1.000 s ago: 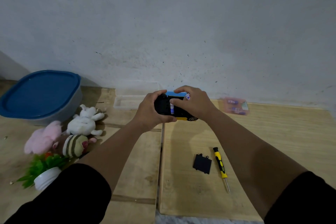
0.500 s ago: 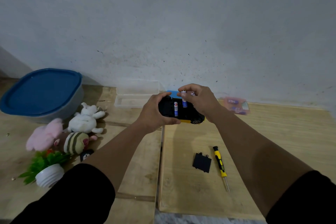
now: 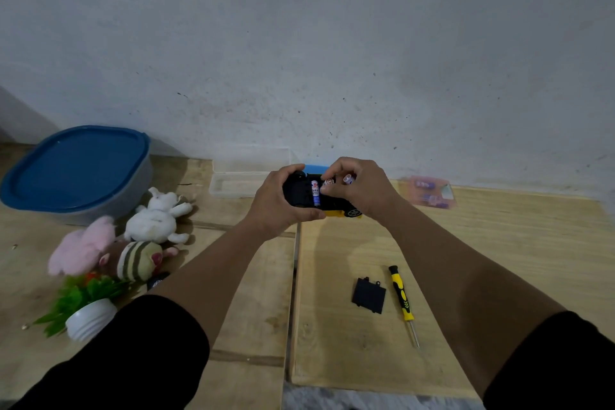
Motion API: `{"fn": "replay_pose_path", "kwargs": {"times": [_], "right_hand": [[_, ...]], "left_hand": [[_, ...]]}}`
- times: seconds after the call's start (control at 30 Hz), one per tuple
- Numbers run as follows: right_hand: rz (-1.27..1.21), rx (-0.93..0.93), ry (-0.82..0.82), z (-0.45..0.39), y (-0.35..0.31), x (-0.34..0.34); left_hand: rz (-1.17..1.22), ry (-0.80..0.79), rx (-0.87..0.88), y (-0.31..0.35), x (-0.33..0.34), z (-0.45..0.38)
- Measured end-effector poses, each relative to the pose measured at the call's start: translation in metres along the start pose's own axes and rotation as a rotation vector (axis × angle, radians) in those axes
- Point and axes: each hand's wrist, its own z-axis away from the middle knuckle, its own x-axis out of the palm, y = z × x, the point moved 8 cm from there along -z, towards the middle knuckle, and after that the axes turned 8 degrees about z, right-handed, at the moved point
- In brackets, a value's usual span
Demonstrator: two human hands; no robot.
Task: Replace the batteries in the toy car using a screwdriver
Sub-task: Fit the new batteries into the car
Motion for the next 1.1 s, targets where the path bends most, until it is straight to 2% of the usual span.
{"fn": "replay_pose_path", "kwargs": {"times": [0.2, 0.33, 0.4, 0.53, 0.73, 0.83, 0.97, 1.03, 1.1], "right_hand": [[-0.005, -0.001, -0.08, 0.002, 0.0, 0.004], [0.169, -0.012, -0.022, -0.003, 0.002, 0.003], [0.257, 0.04, -0.007, -0.004, 0.005, 0.002], [0.46, 0.081, -0.044, -0.009, 0.011, 0.002], [0.614, 0.052, -0.054, -0.009, 0.008, 0.005], [0.471, 0.097, -0.025, -0.009, 0.01, 0.006], [-0.158, 0.322, -0.062, -0.012, 0.008, 0.01], [-0.229, 0.384, -0.105, -0.014, 0.008, 0.011], [-0.205, 0.36, -0.129, -0.016, 0.007, 0.011]], "left_hand": [[0.005, 0.008, 0.009, 0.0, -0.005, 0.0], [-0.001, -0.012, 0.028, 0.003, -0.005, -0.002], [-0.004, -0.025, 0.037, 0.003, -0.006, -0.002], [0.009, -0.05, 0.05, 0.002, -0.007, -0.001], [0.003, -0.093, 0.067, 0.005, -0.004, -0.001], [-0.006, -0.096, 0.052, -0.002, -0.002, -0.001], [-0.027, -0.07, 0.025, -0.012, -0.006, -0.003], [-0.025, -0.071, 0.017, -0.015, -0.007, -0.004], [-0.032, -0.068, 0.017, -0.016, -0.008, -0.005]]}}
